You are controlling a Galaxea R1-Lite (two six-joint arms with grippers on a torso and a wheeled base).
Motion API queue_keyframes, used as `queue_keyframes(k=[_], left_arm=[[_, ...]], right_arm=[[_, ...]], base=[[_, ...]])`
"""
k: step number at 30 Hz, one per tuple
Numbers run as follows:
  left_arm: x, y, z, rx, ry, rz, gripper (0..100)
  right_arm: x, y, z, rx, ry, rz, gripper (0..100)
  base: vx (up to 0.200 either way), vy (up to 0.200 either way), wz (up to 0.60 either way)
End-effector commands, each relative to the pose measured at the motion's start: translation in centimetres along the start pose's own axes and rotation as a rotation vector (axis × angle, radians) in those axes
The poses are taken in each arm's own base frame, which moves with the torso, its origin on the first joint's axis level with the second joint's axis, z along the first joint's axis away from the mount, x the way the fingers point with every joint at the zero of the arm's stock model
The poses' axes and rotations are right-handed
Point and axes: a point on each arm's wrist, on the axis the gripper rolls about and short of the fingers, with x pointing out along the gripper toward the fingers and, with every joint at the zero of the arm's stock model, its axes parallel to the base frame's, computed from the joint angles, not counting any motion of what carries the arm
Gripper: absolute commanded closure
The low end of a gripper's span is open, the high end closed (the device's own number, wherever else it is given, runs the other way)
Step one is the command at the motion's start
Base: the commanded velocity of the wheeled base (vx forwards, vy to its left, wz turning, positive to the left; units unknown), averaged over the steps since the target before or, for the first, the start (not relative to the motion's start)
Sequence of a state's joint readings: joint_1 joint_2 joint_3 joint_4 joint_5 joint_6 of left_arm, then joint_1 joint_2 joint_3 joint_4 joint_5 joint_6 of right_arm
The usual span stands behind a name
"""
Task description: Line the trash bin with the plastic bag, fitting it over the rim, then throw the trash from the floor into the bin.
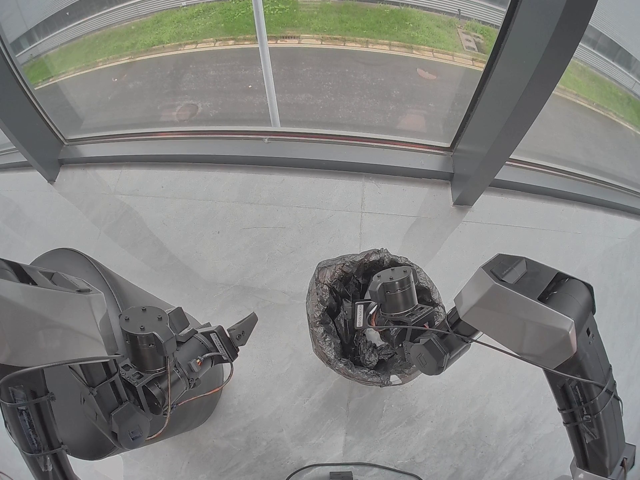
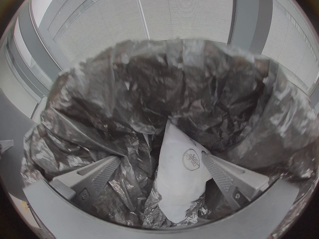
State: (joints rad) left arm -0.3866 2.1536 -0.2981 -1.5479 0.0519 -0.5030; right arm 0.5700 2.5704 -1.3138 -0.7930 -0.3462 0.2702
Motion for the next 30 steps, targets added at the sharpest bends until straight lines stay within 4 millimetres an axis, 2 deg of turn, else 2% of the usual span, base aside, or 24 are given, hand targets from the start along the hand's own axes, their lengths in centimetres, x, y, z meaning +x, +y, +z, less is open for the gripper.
queue_keyframes(k=[1,8,10,14,17,23,24,25,26,28,29,30], left_arm=[[0.0,0.0,-0.1,0.0,0.004,0.001,0],[0.0,0.0,-0.2,0.002,0.007,-0.001,0],[0.0,-0.1,-0.2,0.001,0.005,-0.002,0],[0.0,-0.1,-0.1,0.0,0.005,-0.002,0],[-0.1,-0.1,-0.1,0.0,0.003,-0.003,0],[-0.8,-0.6,0.9,-0.002,-0.03,-0.023,0],[-0.8,-0.6,0.9,-0.002,-0.03,-0.023,0],[-1.7,-1.2,1.7,-0.003,-0.062,-0.046,0],[-2.3,-1.6,2.3,-0.003,-0.085,-0.061,0],[-3.4,-2.4,3.7,-0.004,-0.145,-0.091,0],[-3.5,-2.5,3.8,-0.004,-0.15,-0.092,0],[-4.8,-3.2,5.3,0.001,-0.219,-0.106,0]], right_arm=[[1.2,-0.6,-2.0,-0.015,0.039,-0.019,0],[1.6,-1.0,-2.4,-0.024,0.043,-0.028,0],[1.5,-1.0,-2.0,-0.019,0.034,-0.027,0],[0.2,-0.9,0.3,-0.002,-0.003,-0.021,0],[-1.0,-0.6,1.4,0.001,-0.017,-0.008,0],[-6.0,0.5,5.1,0.008,-0.074,0.035,0],[-6.0,0.5,5.1,0.008,-0.074,0.035,0],[-7.7,0.5,6.4,0.01,-0.094,0.048,0],[-8.6,0.6,7.0,0.013,-0.106,0.054,0],[-9.6,0.4,7.7,0.018,-0.12,0.056,0],[-9.7,0.4,7.8,0.019,-0.123,0.057,0],[-10.5,0.2,8.3,0.022,-0.131,0.059,0]], base=[[0.0,0.0,0.0],[0.0,0.0,0.0],[0.0,0.0,0.0],[0.0,0.0,0.0],[0.0,0.0,0.0],[0.0,0.0,0.0],[0.0,0.0,0.0],[0.0,0.0,0.0],[0.0,0.0,0.0],[0.0,0.0,0.0],[0.0,0.0,0.0],[0.0,0.0,0.0]])
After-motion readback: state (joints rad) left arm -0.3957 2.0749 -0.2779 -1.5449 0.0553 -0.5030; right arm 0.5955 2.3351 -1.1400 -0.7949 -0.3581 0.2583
